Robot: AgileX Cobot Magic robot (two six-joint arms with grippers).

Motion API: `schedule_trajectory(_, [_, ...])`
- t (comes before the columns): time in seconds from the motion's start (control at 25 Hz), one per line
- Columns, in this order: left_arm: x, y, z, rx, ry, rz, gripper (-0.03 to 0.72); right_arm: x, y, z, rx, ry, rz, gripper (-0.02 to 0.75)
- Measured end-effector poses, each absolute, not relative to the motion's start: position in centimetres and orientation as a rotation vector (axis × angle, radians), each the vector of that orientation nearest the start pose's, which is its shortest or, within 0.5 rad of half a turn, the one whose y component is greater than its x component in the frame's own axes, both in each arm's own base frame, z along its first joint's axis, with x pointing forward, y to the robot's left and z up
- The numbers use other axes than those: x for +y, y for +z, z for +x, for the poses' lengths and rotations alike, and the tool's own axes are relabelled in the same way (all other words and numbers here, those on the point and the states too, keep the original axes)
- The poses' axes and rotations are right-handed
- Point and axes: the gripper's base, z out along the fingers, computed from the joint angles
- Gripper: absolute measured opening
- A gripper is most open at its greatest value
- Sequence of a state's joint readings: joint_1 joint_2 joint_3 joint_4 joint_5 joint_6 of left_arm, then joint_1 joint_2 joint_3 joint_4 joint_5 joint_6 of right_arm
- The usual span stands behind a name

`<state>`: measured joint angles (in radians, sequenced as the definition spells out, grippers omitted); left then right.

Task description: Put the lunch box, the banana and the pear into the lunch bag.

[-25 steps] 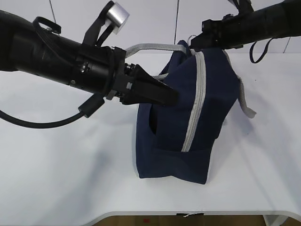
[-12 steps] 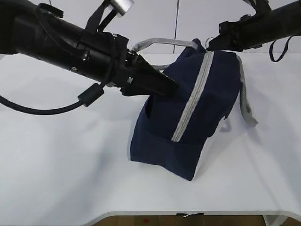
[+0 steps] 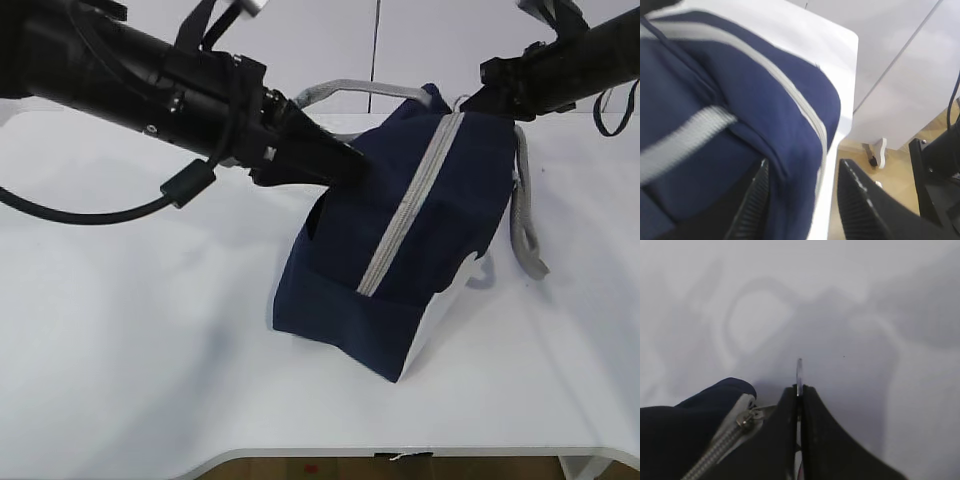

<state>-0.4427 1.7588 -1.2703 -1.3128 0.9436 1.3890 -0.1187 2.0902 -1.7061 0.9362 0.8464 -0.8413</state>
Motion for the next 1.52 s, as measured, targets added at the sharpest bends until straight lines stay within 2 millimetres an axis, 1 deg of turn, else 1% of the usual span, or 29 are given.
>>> schedule_trajectory(0.2, [-22.1,28.6,31.0,1.854,-1.127,1.174,0.340,-0.3,24.0,46.6,2.362,0.649,-0.269,0.006])
schedule_trajectory(0.44, [-22.0,28.5,30.9,1.856,-1.119,1.194,0.340,-1.4,25.1,45.7,2.408,0.596,-0.264,0.006])
schedule_trajectory(0.56, [-22.0,28.5,30.9,1.856,-1.119,1.197,0.340,-1.9,25.3,45.2,2.450,0.570,-0.272,0.006])
schedule_trajectory(0.68, [-22.0,28.5,30.9,1.855,-1.116,1.200,0.340,-1.9,25.0,44.8,2.499,0.565,-0.295,0.006])
schedule_trajectory(0.96, [-22.0,28.5,30.9,1.854,-1.116,1.204,0.340,-1.9,24.7,44.1,2.583,0.591,-0.334,0.006])
schedule_trajectory(1.32, [-22.0,28.6,30.8,1.850,-1.122,1.214,0.340,-1.6,26.1,42.5,2.646,0.669,-0.392,0.006])
schedule_trajectory(1.4, [-21.9,29.0,30.6,1.841,-1.103,1.232,0.342,-1.4,26.5,42.3,2.639,0.685,-0.392,0.006])
schedule_trajectory(1.52, [-21.6,30.5,30.2,1.796,-1.059,1.269,0.360,-1.2,26.9,42.2,2.615,0.727,-0.377,0.006])
